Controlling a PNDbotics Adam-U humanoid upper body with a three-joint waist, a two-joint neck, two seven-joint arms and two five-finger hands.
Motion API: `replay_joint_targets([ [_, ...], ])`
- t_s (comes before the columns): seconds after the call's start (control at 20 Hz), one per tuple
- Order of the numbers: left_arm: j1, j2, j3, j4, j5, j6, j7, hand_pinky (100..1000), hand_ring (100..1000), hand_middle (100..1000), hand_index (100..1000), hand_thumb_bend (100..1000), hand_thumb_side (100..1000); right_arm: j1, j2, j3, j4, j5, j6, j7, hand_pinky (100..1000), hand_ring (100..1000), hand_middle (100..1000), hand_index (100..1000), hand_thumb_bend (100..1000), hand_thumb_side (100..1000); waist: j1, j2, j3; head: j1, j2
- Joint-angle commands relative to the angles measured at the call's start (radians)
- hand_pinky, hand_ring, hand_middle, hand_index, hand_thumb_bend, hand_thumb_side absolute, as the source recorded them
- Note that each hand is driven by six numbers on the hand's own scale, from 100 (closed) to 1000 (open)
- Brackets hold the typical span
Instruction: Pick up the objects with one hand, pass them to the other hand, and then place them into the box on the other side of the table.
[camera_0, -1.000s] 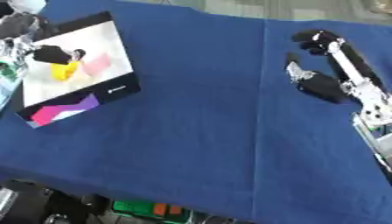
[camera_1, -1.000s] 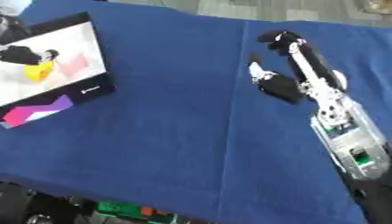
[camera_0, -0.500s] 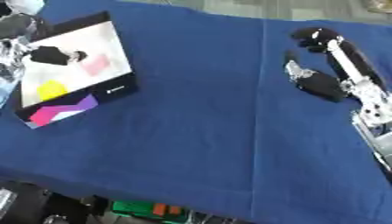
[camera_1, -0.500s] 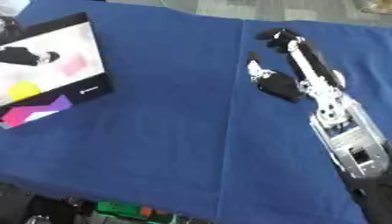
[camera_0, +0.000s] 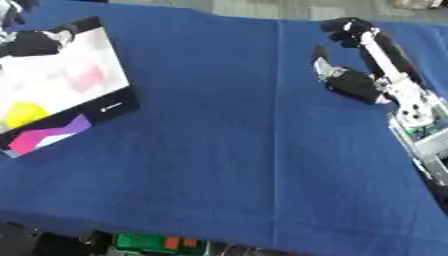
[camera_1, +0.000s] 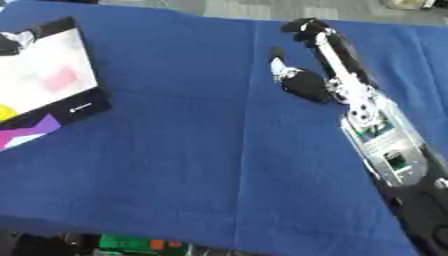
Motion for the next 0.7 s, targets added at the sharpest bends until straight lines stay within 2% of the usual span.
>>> replay_joint_targets([
  [0.05,-0.002,0.008,0.023,-0.072,0.103,-0.028,0.099,702,632,664,769,438,475,-0.017,-0.040,-0.027,-0.024,0.013,0.012,-0.011,864,846,853,833,100,463,-0.007,-0.031,-0.004,-0.022,0.006],
  [0.35,0.019,-0.018,0.017,-0.135,0.259,-0.101,0.228,699,624,660,765,433,513,-0.014,-0.070,-0.035,-0.011,0.033,0.070,-0.007,863,845,848,831,100,479,-0.011,-0.034,-0.013,-0.048,0.006],
  [0.7,0.038,-0.035,0.002,-0.167,0.319,-0.123,0.271,704,626,665,768,438,528,-0.004,-0.140,-0.020,-0.003,0.034,0.167,0.049,870,850,849,836,100,509,-0.015,-0.036,-0.022,-0.055,0.004],
])
